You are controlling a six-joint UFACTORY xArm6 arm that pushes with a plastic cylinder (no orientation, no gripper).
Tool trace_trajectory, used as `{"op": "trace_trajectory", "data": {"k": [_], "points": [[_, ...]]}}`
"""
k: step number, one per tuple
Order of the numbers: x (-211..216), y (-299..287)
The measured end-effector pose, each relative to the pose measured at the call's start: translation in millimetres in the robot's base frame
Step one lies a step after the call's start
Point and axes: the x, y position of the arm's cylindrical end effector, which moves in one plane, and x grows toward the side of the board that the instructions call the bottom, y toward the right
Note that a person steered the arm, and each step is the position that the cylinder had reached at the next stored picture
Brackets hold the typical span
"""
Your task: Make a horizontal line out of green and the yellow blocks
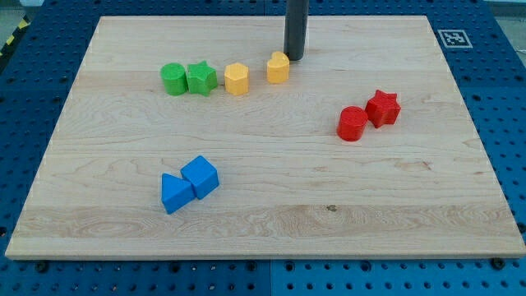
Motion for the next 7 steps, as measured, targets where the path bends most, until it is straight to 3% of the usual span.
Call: {"op": "trace_trajectory", "data": {"k": [4, 7], "points": [[28, -15], [22, 4]]}}
